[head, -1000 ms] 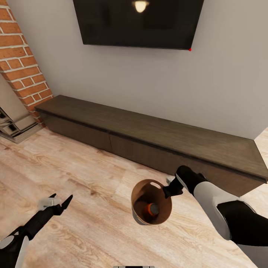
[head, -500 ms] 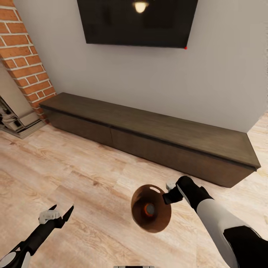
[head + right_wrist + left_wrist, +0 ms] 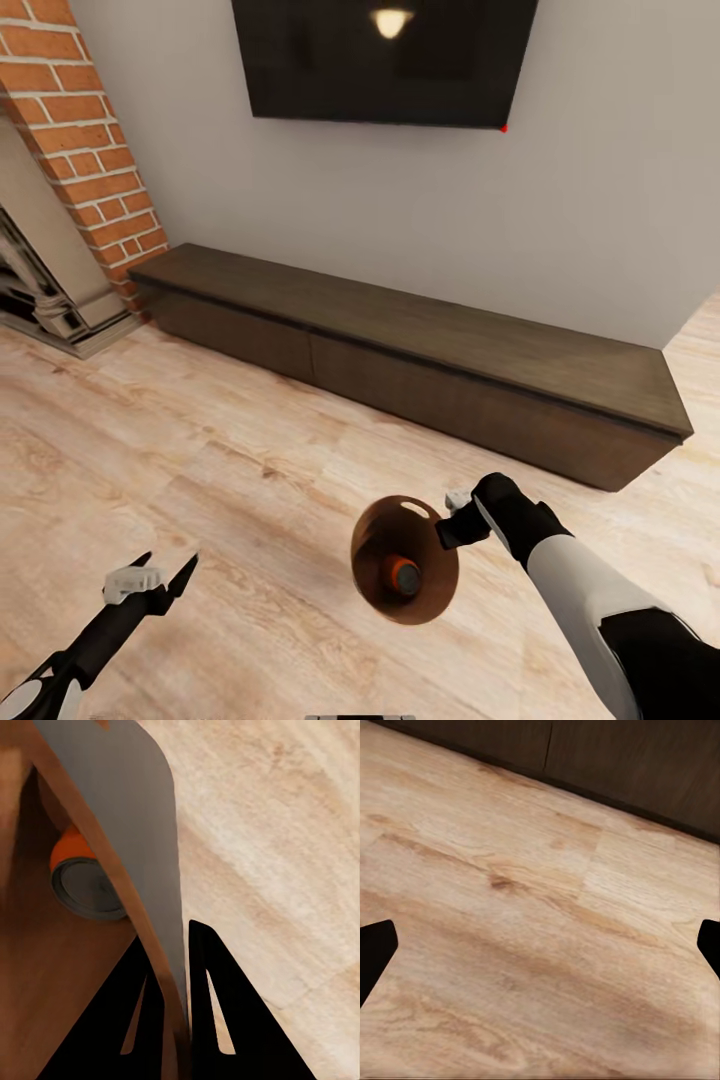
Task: Put the three can of soda from the living room inside the tash can in the kitchen.
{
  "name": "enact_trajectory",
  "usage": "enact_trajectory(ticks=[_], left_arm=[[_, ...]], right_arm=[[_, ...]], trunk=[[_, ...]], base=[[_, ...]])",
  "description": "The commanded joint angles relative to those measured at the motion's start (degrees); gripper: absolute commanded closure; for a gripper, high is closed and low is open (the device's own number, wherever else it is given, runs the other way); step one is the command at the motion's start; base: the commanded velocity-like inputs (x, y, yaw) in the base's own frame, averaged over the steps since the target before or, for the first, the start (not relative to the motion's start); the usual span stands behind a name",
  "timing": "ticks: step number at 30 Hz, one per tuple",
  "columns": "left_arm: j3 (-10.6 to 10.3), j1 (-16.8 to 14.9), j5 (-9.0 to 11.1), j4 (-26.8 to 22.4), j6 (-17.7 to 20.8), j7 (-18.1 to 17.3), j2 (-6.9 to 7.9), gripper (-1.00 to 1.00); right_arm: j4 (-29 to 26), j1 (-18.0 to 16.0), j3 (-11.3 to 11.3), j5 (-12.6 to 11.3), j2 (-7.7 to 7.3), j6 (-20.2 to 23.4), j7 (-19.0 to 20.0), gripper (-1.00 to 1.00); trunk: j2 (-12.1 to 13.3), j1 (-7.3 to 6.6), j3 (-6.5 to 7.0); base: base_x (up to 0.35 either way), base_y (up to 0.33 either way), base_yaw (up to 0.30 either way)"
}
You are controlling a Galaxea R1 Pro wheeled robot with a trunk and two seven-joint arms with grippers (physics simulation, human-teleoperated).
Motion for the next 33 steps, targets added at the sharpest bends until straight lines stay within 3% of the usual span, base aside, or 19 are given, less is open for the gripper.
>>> enact_trajectory(ticks=[1,18,33], left_arm=[[0.0,0.0,0.0,0.0,0.0,0.0,0.0,-1.0],[0.0,0.1,-0.1,0.2,-0.1,0.3,-0.43,-1.0],[0.0,0.1,-0.1,0.1,-0.2,0.3,-0.63,-1.0]], right_arm=[[0.0,0.0,-0.1,-1.6,0.07,0.4,0.3,1.0],[0.1,0.3,0.3,-1.2,0.48,0.4,0.0,1.0],[-0.1,1.4,0.3,-0.9,2.09,0.4,0.0,1.0]], trunk=[[0.0,0.0,0.05],[0.0,0.0,0.77],[0.0,0.0,1.33]], base=[[-0.018,0.0,0.196],[-0.002,0.0,0.222],[0.0,0.0,0.231]])
